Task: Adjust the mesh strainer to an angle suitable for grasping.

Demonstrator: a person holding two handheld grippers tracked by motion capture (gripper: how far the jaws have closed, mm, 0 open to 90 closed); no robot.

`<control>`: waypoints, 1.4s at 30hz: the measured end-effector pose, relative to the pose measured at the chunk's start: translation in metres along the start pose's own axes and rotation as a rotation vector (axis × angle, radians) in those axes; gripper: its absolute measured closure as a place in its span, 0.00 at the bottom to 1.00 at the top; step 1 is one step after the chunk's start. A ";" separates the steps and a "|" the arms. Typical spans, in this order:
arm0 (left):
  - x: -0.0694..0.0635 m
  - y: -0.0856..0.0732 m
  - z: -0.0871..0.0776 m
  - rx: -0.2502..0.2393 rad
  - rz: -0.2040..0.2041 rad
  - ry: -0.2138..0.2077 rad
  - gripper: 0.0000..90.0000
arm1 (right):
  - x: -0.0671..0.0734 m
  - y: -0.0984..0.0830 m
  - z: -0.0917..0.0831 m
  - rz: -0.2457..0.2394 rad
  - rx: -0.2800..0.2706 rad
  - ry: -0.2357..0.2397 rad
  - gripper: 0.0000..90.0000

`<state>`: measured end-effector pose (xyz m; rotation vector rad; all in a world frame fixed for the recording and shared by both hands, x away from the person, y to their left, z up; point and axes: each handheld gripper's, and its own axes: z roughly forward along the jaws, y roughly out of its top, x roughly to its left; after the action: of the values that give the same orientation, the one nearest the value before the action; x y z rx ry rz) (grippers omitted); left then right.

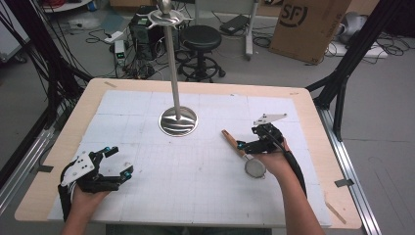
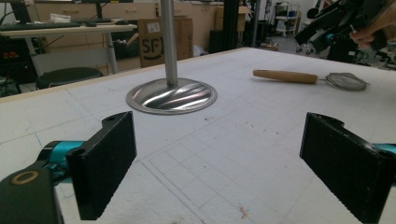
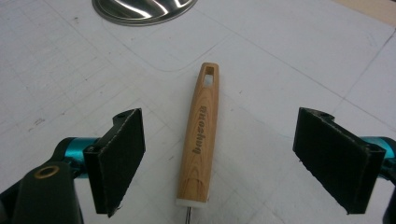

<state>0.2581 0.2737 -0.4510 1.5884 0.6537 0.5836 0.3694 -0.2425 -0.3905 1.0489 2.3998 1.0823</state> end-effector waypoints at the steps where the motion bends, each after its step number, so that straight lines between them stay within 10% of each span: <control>1: 0.000 0.000 0.000 0.000 0.000 0.000 0.12 | -0.001 0.003 0.003 0.001 0.019 -0.002 0.17; 42: -0.001 0.000 0.001 0.011 0.008 0.000 0.13 | 0.002 -0.005 0.033 0.005 0.331 0.018 0.28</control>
<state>0.2585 0.2724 -0.4507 1.6017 0.6516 0.5867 0.3831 -0.2264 -0.4162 1.1487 2.6526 0.7110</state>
